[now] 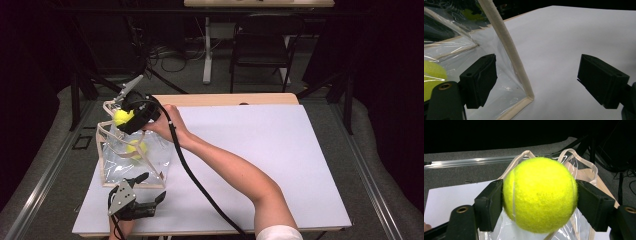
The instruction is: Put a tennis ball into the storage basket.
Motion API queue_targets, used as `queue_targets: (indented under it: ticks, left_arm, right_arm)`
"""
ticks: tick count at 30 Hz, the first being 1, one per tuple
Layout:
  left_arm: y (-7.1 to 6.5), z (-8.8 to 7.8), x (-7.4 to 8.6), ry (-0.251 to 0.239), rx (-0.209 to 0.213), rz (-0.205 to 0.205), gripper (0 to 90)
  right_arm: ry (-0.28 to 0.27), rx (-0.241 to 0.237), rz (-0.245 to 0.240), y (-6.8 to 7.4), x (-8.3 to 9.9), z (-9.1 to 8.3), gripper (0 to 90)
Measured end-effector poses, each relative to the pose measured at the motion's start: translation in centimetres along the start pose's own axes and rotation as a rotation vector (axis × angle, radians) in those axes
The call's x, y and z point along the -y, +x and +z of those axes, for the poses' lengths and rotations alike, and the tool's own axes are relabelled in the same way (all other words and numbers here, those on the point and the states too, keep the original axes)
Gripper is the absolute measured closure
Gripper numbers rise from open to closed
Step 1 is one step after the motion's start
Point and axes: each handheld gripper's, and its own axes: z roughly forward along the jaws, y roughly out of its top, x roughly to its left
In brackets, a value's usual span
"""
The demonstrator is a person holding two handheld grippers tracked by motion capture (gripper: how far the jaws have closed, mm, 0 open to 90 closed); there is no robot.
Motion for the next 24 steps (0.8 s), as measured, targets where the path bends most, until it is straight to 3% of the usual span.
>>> queue_targets:
  ticks: [6, 10, 16, 24]
  left_arm:
    - [0.1, 0.0, 0.1, -0.004, -0.001, -0.006, 16.0]
    - [0.1, 0.0, 0.1, -0.002, -0.001, -0.005, 15.9]
    - [0.0, 0.1, 0.1, 0.000, 0.006, 0.000, 16.0]
    - [-0.2, 0.2, 0.0, 0.006, 0.012, 0.005, 16.0]
  right_arm:
    - [-0.003, -0.013, 0.015, -0.1, 0.1, 0.2, 24.5]
    - [-0.010, -0.027, 0.032, -0.3, 0.0, 0.0, 14.1]
    - [-0.027, -0.030, 0.054, -0.6, 0.3, -1.3, 8.3]
    - [-0.036, -0.053, 0.042, -0.8, 1.4, -3.2, 3.4]
